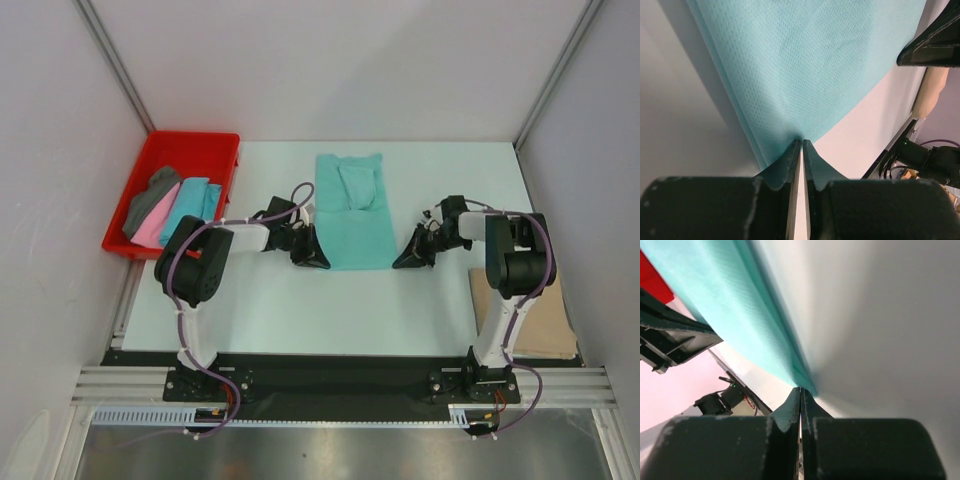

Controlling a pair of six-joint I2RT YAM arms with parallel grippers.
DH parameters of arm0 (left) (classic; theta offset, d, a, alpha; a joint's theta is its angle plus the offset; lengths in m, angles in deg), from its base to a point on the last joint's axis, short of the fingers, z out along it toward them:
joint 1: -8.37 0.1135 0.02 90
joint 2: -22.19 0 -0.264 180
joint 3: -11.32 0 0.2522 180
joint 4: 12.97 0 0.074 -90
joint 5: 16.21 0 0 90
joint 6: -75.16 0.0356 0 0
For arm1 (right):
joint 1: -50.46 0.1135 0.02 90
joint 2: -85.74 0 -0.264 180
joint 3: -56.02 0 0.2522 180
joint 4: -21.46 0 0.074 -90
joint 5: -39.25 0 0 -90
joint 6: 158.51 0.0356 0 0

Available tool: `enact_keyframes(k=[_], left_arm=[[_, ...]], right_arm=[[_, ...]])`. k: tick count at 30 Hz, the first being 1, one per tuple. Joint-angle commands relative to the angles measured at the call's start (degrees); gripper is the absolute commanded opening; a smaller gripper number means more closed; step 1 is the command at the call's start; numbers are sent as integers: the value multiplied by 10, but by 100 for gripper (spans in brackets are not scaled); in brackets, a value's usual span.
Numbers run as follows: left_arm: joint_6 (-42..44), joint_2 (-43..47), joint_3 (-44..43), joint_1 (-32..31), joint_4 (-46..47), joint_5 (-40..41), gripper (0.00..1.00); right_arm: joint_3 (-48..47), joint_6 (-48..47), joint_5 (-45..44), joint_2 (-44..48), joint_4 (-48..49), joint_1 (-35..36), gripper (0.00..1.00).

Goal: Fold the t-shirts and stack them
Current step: Fold the tshirt

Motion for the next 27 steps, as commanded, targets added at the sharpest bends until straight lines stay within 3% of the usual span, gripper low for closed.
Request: enact_keyframes(k=[1, 5, 11, 15, 20, 27], left_arm=[[32, 0, 27, -4, -71, 69, 14], [44, 67, 12, -4, -99, 65, 20], [43, 101, -56, -3, -108, 36, 28], [16, 54, -99, 9, -66, 6, 25], [-2, -27, -140, 24, -1, 6, 22], [-40, -105, -173, 47, 106, -29, 22]], right_arm=[[4, -23, -70, 38, -44, -18, 0], [-18, -15, -78, 77, -75, -19, 0], [-35, 81, -41, 116, 35, 6, 0], [-68, 146, -13, 47, 158, 30, 0], [-127, 179, -6, -35, 224, 53, 0], [-137, 230, 31, -116, 370, 43, 0]])
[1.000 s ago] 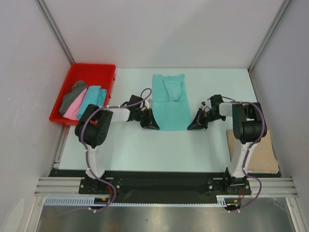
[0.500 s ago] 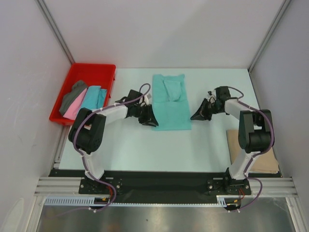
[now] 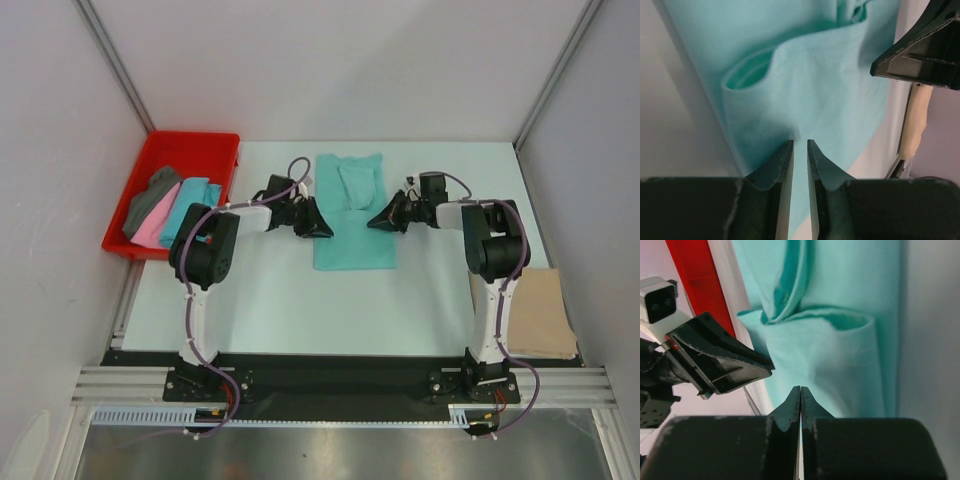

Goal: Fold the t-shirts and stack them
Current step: Fold the tshirt

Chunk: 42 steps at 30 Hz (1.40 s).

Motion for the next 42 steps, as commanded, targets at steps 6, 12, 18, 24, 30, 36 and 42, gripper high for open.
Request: enact_keyframes(k=[6, 12, 18, 24, 30, 36, 42], left_arm=[[-65, -59, -13, 29, 142, -35, 21], [-70, -85, -40, 38, 135, -29, 22], [-26, -102, -97, 49, 49, -6, 27], [50, -40, -157, 49, -87, 38, 40], [106, 89, -77, 43, -158, 52, 44], [69, 162, 61, 4, -98, 18, 33], [14, 154, 143, -14, -12, -13, 20]], right_arm=[[-16, 62, 38, -67, 160, -40, 0], [-39, 86, 35, -111, 169, -66, 0], [-73, 101, 23, -139, 150, -85, 0], [-135, 65, 31, -110, 47, -118, 0], [-187, -108, -62, -17, -271, -117, 2], [-55, -99, -22, 81, -236, -58, 8], [25, -124, 28, 103, -210, 9, 0]])
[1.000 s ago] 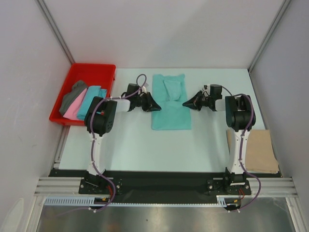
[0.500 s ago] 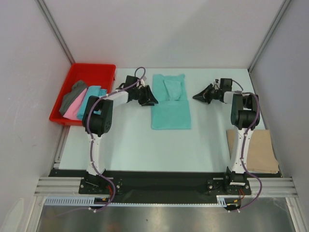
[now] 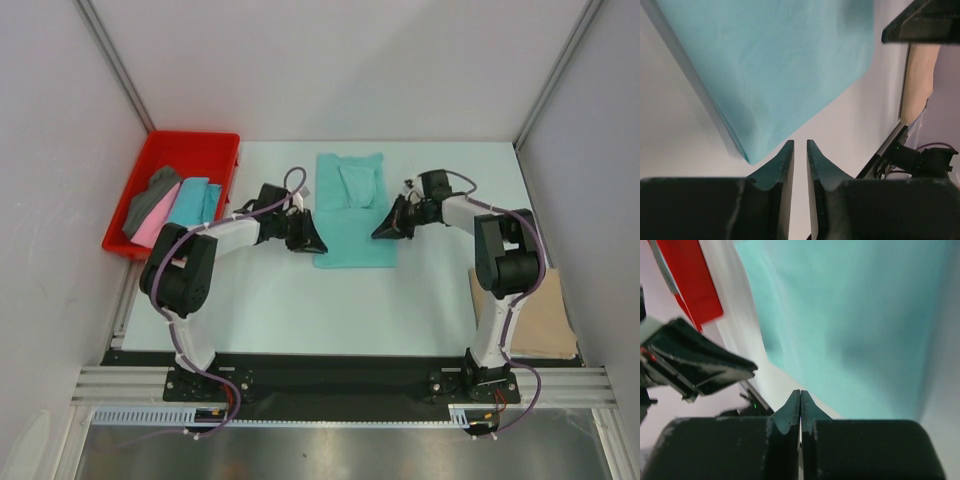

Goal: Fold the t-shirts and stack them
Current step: Fold the tshirt

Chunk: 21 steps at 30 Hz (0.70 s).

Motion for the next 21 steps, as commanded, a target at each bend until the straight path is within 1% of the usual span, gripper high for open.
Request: enact_keyframes(k=[1, 3, 6, 8, 10, 15, 19, 21], left_arm=[[-31, -12, 29, -4, 52, -21, 19], [-34, -27, 35, -2, 65, -17, 18], [-38, -42, 42, -1, 74, -8, 15], [-41, -45, 50, 2, 79, 1, 13], [-48, -52, 66, 4, 85, 0, 12], [-44, -53, 111, 6, 85, 10, 10], [-30, -24, 139, 7, 70, 28, 9], [-24, -5, 145, 7, 48, 38, 13]], right_arm=[[40, -23, 43, 9, 4, 19, 0], [57, -19, 58, 3, 20, 20, 0], [60, -31, 61, -24, 12, 19, 0], [63, -46, 54, -36, -1, 16, 0], [81, -43, 43, -36, 9, 5, 0], [122, -44, 18, -26, 5, -22, 0], [150, -50, -20, 0, -21, -51, 0], [157, -60, -46, 23, -36, -70, 0]])
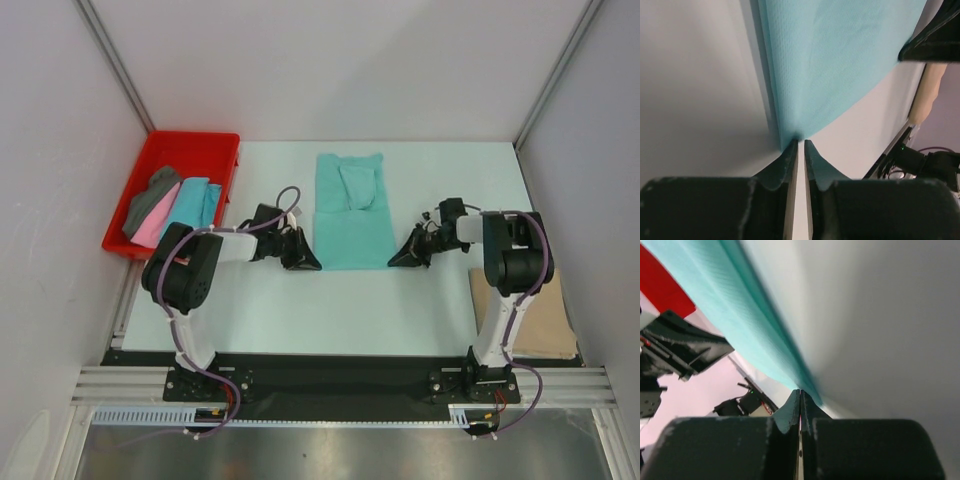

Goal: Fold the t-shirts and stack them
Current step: Fold the tshirt

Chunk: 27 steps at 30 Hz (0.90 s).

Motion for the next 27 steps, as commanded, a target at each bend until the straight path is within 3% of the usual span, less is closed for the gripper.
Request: enact_keyframes(k=[1, 6, 7, 8, 11, 12, 15, 27], left_arm=[[37, 48, 29, 0, -71, 50, 18], [49, 139, 28, -1, -147, 92, 40], [47, 149, 29, -1, -154, 94, 51], [43, 155, 32, -1, -159, 92, 55], [15, 152, 42, -1, -141, 68, 60], [-6, 138, 48, -1, -129, 62, 60], [-45, 109, 43, -1, -111, 58, 61], [-192, 35, 22, 0, -93, 132, 41]], right_arm=[[18, -37, -92, 44, -54, -30, 0], [21, -59, -149, 111, -98, -31, 2], [25, -58, -150, 122, -103, -31, 5], [31, -56, -149, 127, -104, -31, 7], [49, -47, -128, 130, -81, -30, 25], [52, -41, -123, 128, -74, -30, 33], [57, -25, -105, 116, -52, -29, 38], [62, -22, -109, 116, -36, -11, 39]])
